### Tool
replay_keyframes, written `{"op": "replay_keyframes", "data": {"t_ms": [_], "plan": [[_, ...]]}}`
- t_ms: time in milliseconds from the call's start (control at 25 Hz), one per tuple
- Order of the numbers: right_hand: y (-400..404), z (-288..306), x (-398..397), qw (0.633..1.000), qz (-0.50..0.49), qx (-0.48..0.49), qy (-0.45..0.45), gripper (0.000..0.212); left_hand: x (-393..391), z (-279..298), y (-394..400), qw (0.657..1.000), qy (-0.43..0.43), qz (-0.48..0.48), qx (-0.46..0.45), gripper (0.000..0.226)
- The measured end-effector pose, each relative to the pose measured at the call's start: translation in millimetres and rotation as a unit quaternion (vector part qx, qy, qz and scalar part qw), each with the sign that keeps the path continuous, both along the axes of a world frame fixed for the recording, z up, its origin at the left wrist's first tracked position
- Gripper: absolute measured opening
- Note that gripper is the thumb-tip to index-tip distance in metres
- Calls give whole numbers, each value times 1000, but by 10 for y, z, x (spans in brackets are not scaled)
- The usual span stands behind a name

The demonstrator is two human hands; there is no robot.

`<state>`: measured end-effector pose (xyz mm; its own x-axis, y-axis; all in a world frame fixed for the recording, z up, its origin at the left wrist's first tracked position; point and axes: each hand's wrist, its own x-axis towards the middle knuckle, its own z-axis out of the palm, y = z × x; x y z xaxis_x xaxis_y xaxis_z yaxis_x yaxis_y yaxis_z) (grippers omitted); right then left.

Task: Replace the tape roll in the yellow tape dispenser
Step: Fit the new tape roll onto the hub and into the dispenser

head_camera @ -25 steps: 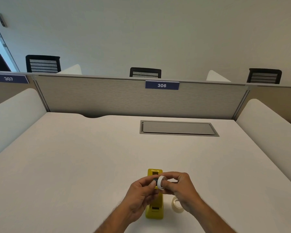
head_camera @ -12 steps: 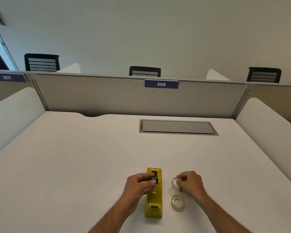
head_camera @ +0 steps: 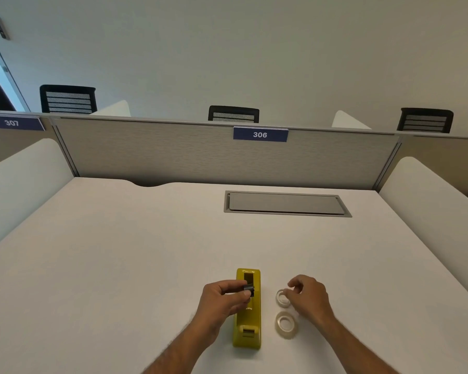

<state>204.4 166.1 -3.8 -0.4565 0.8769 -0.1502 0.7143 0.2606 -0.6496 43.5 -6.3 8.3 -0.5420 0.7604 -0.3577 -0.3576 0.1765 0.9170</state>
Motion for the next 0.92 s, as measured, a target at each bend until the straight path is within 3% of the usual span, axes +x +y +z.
{"op": "replay_keyframes", "data": {"t_ms": [80, 240, 360, 520, 600, 720, 920], "plan": [[-86, 78, 41, 998, 44, -3, -35, 26, 6, 5, -3, 1000, -3, 0, 2, 27], [-318, 94, 90, 966, 154, 44, -203, 70, 36, 25, -5, 1000, -7, -3, 6, 26], [-402, 63, 96, 962, 171, 50, -207, 63, 54, 52, -13, 1000, -6, -2, 11, 27], [-372, 123, 100, 981, 143, 28, -126, 51, 48, 104, -44, 1000, -7, -4, 21, 26], [-357, 169, 104, 993, 110, -46, 24, 44, 54, 128, -54, 1000, 2, -6, 21, 27], [-367, 260, 65, 936, 88, -217, 263, 47, 79, 159, -61, 999, 22, -16, 22, 29], [-427, 317, -24, 894, 130, -286, 320, 51, 107, 218, -52, 998, 44, -26, 29, 27]]}}
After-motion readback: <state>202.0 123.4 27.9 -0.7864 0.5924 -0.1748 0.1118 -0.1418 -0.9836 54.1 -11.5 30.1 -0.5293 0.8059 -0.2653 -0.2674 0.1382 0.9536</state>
